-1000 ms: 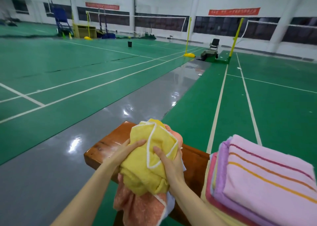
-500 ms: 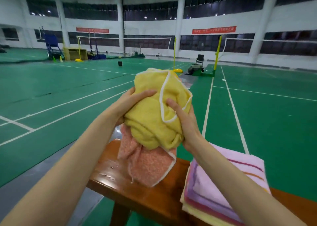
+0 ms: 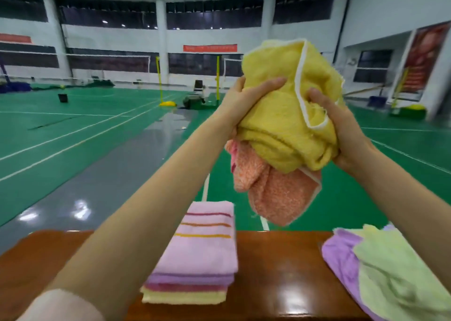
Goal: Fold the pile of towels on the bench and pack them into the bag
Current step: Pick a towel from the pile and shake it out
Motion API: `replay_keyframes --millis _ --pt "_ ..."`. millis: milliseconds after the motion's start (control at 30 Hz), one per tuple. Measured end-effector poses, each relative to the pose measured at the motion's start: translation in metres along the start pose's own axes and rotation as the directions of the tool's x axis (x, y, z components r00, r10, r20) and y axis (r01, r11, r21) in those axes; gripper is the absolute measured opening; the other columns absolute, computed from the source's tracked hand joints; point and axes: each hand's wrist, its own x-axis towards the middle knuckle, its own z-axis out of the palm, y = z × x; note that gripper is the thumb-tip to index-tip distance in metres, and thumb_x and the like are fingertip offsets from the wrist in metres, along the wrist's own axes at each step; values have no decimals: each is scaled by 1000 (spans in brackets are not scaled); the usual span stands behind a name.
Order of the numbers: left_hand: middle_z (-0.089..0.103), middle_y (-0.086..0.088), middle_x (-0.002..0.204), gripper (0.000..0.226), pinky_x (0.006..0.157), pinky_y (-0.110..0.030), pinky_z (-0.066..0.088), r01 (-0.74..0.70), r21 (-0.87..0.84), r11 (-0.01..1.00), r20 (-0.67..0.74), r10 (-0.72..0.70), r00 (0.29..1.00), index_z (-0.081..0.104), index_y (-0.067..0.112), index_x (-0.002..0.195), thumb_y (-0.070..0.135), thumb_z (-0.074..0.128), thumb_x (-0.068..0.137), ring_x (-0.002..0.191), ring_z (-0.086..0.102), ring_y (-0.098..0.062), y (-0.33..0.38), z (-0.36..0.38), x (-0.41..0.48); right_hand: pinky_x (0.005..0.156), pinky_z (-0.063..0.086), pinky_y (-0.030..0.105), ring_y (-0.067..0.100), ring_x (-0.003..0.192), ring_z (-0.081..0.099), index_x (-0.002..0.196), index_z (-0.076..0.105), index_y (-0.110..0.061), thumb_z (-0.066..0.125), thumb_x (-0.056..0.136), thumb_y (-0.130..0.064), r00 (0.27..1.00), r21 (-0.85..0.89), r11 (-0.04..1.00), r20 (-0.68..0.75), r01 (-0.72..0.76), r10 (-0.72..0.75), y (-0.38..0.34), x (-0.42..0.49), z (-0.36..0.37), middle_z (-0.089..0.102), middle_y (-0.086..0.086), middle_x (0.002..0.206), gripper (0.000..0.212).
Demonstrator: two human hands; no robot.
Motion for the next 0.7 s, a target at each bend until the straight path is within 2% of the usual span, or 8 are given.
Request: replay_keyframes --millis 100,200,300,400,467,533,600,700 --pt "62 -1 117 72 90 -35 52 44 -59 997 76 -40 996 50 22 116 44 83 55 101 62 -17 -29 62 8 73 57 31 18 100 67 131 49 -24 85 37 -58 997 -109 994 -76 -23 14 -2 -13 -67 66 0 117 106" --pt "60 0 118 61 93 -36 49 132 -117 984 117 -118 986 49 24 119 41 79 68 104 60 -18 -65 116 12 65 56 24 12 92 69 130 49 -27 78 52 -51 989 -183 980 -137 -78 53 5 -26 -121 66 -2 116 87" --pt "61 3 116 77 96 -41 48 216 -145 965 129 -198 972 51 31 113 59 80 47 106 59 -21 -111 157 10 64 57 22 8 89 68 125 52 -29 72 60 -46 970 -248 955 -217 -161 108 29 -37 -165 65 -4 116 70" --pt "60 2 121 111 100 -46 44 347 -106 932 81 -340 937 49 35 122 80 73 24 115 54 -27 -177 190 12 71 55 27 13 92 67 120 56 -29 82 27 -67 939 -323 910 -305 -258 158 66 -46 -200 68 -6 110 104" --pt "58 -1 124 123 102 -45 42 398 -76 914 52 -395 917 46 35 129 88 65 20 120 50 -28 -223 209 6 81 51 32 15 96 65 119 57 -28 81 20 -70 930 -377 880 -329 -289 165 90 -50 -219 67 -4 111 110" --pt "55 -4 128 122 106 -42 38 458 -35 888 55 -456 888 44 33 133 91 61 27 123 47 -26 -253 223 -10 82 48 32 12 95 63 114 57 -30 84 31 -61 922 -441 833 -336 -334 192 115 -56 -236 66 -3 111 93" --pt "44 -6 137 111 110 -37 30 526 89 846 84 -532 842 38 29 138 89 55 47 128 40 -26 -278 233 -33 83 45 32 13 97 61 115 55 -33 79 35 -66 903 -575 707 -363 -412 231 144 -67 -255 64 -4 113 90" --pt "30 -4 146 116 110 -42 24 547 456 702 43 -631 775 30 20 143 94 27 54 132 33 -30 -313 240 -51 97 38 40 25 119 49 136 40 -35 55 37 -86 866 -798 342 -424 -496 265 188 -86 -279 51 0 134 112"
